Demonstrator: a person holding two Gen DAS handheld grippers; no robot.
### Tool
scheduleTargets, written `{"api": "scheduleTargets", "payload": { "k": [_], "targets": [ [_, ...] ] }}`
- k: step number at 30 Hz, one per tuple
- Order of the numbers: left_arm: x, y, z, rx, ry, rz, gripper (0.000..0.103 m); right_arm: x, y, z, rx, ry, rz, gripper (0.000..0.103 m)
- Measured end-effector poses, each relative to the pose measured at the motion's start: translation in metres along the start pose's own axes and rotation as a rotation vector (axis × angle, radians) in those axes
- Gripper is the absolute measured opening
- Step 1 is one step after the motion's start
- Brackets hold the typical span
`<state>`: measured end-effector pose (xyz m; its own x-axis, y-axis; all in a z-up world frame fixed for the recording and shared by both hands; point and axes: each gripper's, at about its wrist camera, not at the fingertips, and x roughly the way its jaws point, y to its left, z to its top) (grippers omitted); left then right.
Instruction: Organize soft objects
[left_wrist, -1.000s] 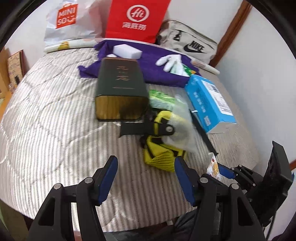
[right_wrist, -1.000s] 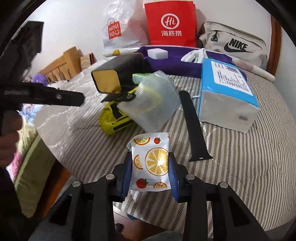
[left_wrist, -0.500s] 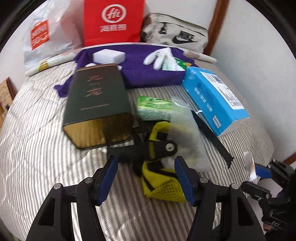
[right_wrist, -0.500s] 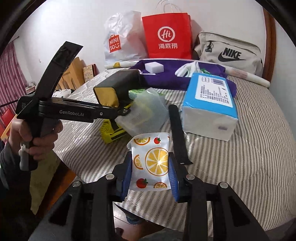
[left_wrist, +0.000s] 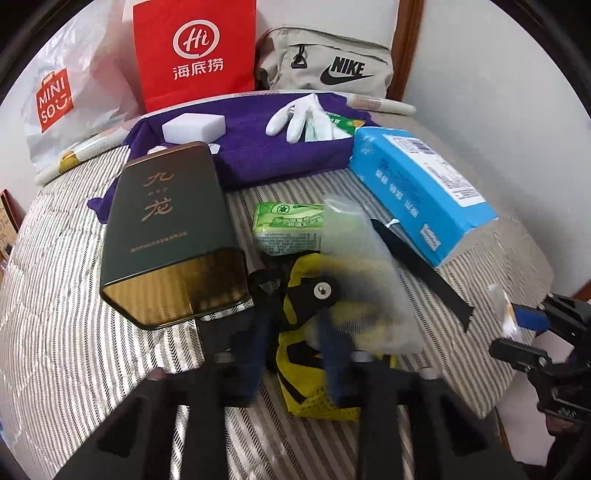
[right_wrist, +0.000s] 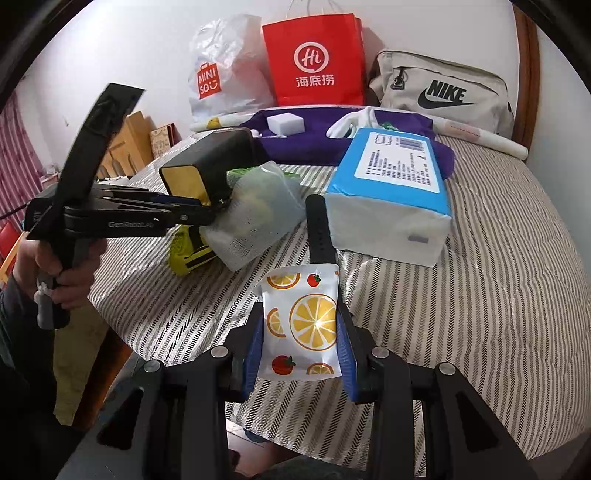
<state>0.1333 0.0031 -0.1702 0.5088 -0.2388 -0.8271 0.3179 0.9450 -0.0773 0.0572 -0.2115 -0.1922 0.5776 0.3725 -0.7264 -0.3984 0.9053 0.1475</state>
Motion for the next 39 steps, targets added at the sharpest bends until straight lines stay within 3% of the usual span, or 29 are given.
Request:
{"api": "scheduleTargets", "payload": {
  "k": [8,10,12,14,23,25,27,30,35,37,39],
  "targets": [
    [0.001,0.009,-0.002,-0.003,-0.015,0.054,0.016,-0.001,0.002,-0.002,-0.011,0.0,-0.014,0.037],
    [-0.001,0.006,-0.004,0.033,-0.021,0.079,0.025,-0.002,0.002,-0.001,-0.013,0.001,-0.015,0.037],
    [-0.001,0.004,-0.005,0.054,-0.016,0.081,0.053,-0.002,0.002,0.0,-0.009,0.003,-0.009,0.037],
    [0.0,0.002,-0.007,0.067,-0.017,0.075,0.058,-0.001,0.001,0.001,-0.008,0.007,-0.003,0.037],
    [0.016,-0.002,-0.001,0.091,0.002,0.081,0.059,-0.002,0.001,0.0,-0.003,0.006,-0.007,0.037],
    [0.016,0.0,0.0,0.081,0.003,0.056,0.05,-0.002,-0.001,0.0,0.002,0.007,-0.001,0.037],
    [0.011,-0.002,-0.001,0.095,0.001,0.049,0.028,-0.002,-0.002,0.0,0.003,0.007,-0.003,0.037],
    [0.005,-0.003,-0.003,0.109,0.008,0.034,0.012,-0.003,-0.003,0.001,0.01,0.006,-0.002,0.037],
    [0.006,0.003,-0.003,0.082,0.02,0.01,0.011,-0.001,-0.004,0.0,0.02,0.007,0.001,0.037],
    [0.005,0.0,-0.003,0.109,0.003,0.035,0.012,-0.001,-0.004,-0.001,0.017,0.009,-0.001,0.037],
    [0.007,-0.008,-0.005,0.178,-0.002,0.066,0.03,-0.001,-0.003,-0.001,0.012,0.009,-0.003,0.037]
  ]
}}
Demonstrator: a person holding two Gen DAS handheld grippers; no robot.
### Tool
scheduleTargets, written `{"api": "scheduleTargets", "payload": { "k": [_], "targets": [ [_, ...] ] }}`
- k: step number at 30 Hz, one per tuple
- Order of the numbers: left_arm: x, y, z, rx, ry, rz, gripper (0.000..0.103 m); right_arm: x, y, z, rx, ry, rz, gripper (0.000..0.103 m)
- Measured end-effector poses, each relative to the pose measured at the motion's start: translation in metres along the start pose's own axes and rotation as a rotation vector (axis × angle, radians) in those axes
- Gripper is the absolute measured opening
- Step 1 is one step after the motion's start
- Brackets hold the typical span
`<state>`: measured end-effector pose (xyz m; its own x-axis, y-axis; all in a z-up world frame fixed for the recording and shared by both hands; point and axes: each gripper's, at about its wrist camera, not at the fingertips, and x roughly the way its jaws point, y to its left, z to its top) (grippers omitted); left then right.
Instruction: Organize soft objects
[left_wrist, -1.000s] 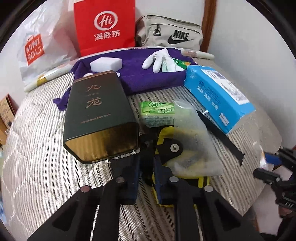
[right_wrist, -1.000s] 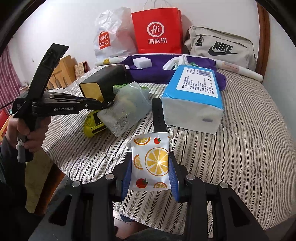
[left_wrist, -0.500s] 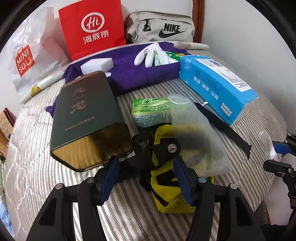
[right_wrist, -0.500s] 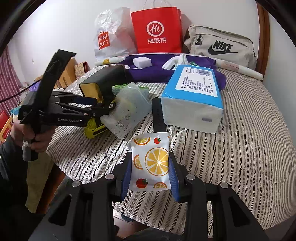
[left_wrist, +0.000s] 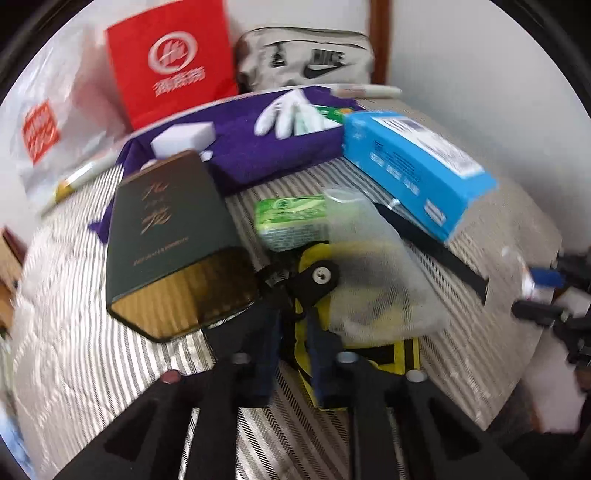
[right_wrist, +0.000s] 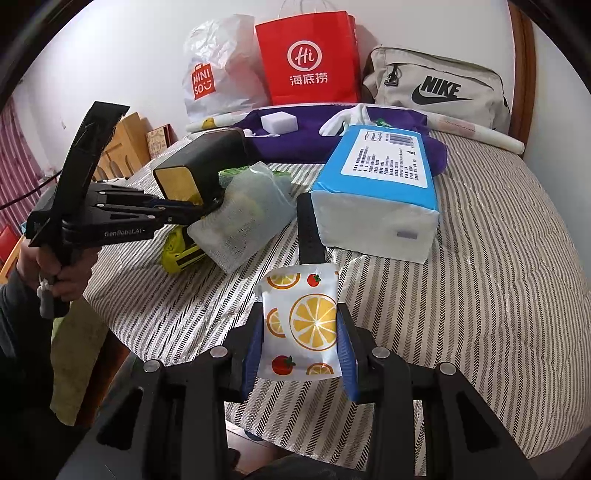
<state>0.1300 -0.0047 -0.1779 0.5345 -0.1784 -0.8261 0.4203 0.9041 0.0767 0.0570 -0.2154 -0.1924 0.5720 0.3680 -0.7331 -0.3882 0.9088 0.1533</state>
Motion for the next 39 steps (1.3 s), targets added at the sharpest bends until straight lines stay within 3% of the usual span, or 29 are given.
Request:
{"api": "scheduleTargets", "payload": {
  "k": [3,10,11,12,15,18,39],
  "targets": [
    [0.0,-0.003,-0.001,0.041,-0.023,0.055,0.051,-0.001,-0.001,0.0,0.005,-0.001,-0.002,0.037],
    [0.011,0.009,0.003,-0.045,-0.003,0.017,0.053,0.002,-0.002,0.0,0.003,0.007,-0.005,0.037],
    [0.011,0.009,0.003,-0.05,-0.005,0.014,0.05,0.002,-0.002,0.001,0.001,0.009,-0.004,0.037],
    [0.011,0.01,0.003,-0.058,-0.004,0.0,0.038,0.003,-0.002,0.001,0.0,0.011,-0.004,0.037],
    [0.008,0.012,0.003,-0.076,-0.008,-0.032,0.02,0.004,-0.002,0.001,0.001,0.014,-0.004,0.037],
    [0.004,0.012,0.004,-0.085,-0.005,-0.045,0.009,0.005,-0.002,0.002,-0.001,0.015,-0.005,0.037],
    [-0.052,0.044,0.0,-0.268,-0.126,-0.068,0.004,-0.018,-0.01,0.006,0.016,-0.034,-0.043,0.037]
  ]
}}
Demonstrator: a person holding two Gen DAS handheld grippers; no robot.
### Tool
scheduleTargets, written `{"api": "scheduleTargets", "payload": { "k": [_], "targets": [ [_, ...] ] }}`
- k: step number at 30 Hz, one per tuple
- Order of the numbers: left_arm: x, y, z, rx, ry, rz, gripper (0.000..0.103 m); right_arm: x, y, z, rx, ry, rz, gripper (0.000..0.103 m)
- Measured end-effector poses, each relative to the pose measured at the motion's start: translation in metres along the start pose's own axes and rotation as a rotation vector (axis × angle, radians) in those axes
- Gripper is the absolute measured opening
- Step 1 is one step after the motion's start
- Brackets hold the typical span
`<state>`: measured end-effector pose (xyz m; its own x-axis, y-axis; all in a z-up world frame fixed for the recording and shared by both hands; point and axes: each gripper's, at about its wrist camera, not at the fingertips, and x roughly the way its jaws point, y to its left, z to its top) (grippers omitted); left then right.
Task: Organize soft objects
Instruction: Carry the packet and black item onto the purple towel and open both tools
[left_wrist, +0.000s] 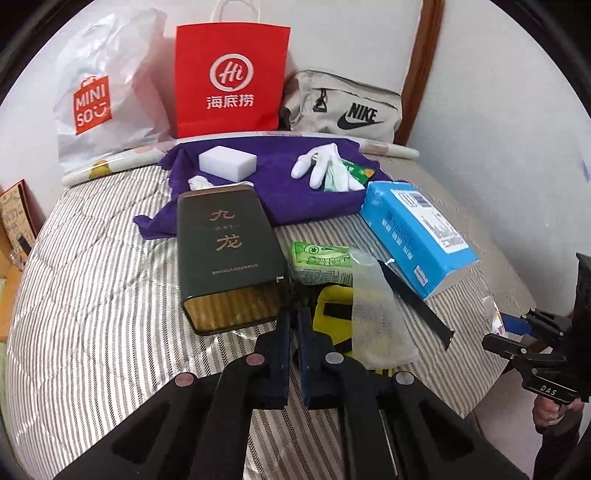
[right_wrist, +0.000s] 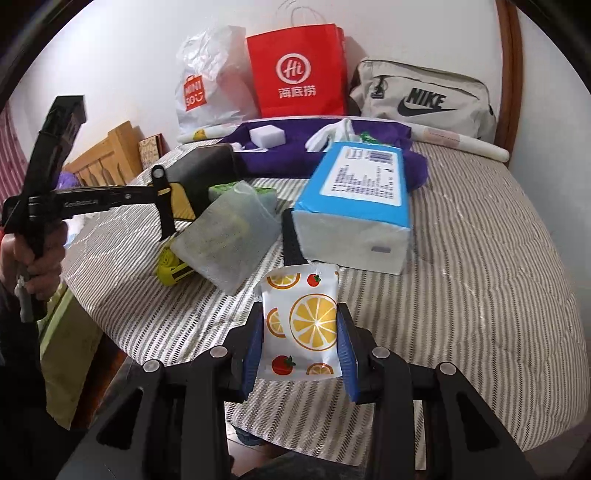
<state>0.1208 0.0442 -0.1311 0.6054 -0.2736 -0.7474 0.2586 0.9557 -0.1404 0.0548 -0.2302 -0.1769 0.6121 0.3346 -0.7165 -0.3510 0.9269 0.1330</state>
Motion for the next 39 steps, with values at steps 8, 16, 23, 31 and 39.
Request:
{"api": "scheduleTargets", "payload": {
  "k": [8,16,23,31,39],
  "targets": [
    [-0.017,0.003,-0.002,-0.04,-0.033,-0.02,0.004,-0.007,-0.007,0.005,0.013,-0.006,-0.02,0.037],
    [-0.031,0.008,0.001,-0.065,-0.056,-0.015,0.004,-0.009,-0.007,0.01,0.004,-0.009,-0.02,0.037],
    [-0.041,0.019,0.009,-0.104,-0.079,0.0,0.004,-0.012,-0.01,0.027,-0.002,-0.02,-0.014,0.037],
    [-0.049,0.029,0.032,-0.117,-0.106,-0.013,0.004,-0.012,-0.011,0.066,-0.042,-0.049,-0.014,0.037],
    [-0.041,0.037,0.066,-0.119,-0.114,-0.014,0.004,0.01,-0.012,0.112,-0.073,-0.051,-0.02,0.037]
  ]
}}
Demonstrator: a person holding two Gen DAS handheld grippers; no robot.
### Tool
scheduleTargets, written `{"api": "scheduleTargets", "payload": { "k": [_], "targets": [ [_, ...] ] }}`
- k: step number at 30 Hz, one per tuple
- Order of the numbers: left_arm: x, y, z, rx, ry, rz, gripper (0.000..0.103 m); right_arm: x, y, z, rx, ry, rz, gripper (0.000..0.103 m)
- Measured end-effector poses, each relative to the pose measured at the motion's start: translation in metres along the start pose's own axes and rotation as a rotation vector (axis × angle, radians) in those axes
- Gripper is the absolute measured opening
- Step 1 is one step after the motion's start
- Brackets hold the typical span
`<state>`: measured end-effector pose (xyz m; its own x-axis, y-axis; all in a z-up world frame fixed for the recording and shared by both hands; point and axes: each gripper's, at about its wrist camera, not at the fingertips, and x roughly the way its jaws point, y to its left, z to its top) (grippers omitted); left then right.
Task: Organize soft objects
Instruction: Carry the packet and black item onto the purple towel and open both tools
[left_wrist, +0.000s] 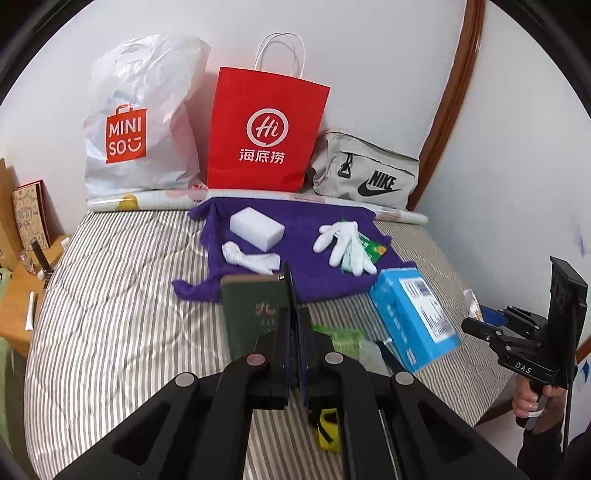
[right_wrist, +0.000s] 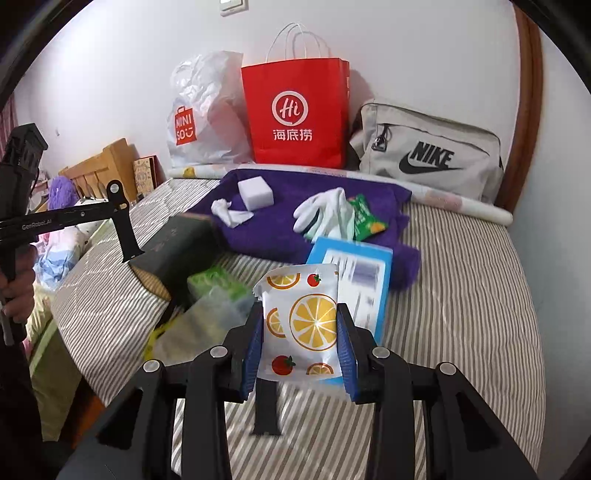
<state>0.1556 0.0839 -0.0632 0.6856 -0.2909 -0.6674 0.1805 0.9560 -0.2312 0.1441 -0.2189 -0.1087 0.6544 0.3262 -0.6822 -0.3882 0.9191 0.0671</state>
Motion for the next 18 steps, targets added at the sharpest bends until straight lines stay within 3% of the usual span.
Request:
{"api": "scheduleTargets", "payload": {
  "k": [18],
  "targets": [
    [0.084,0.018,0.076,-0.016,0.047,0.012,0.004,0.084,-0.044,0.089,0.049,0.056,-0.029,0.037]
  ]
}}
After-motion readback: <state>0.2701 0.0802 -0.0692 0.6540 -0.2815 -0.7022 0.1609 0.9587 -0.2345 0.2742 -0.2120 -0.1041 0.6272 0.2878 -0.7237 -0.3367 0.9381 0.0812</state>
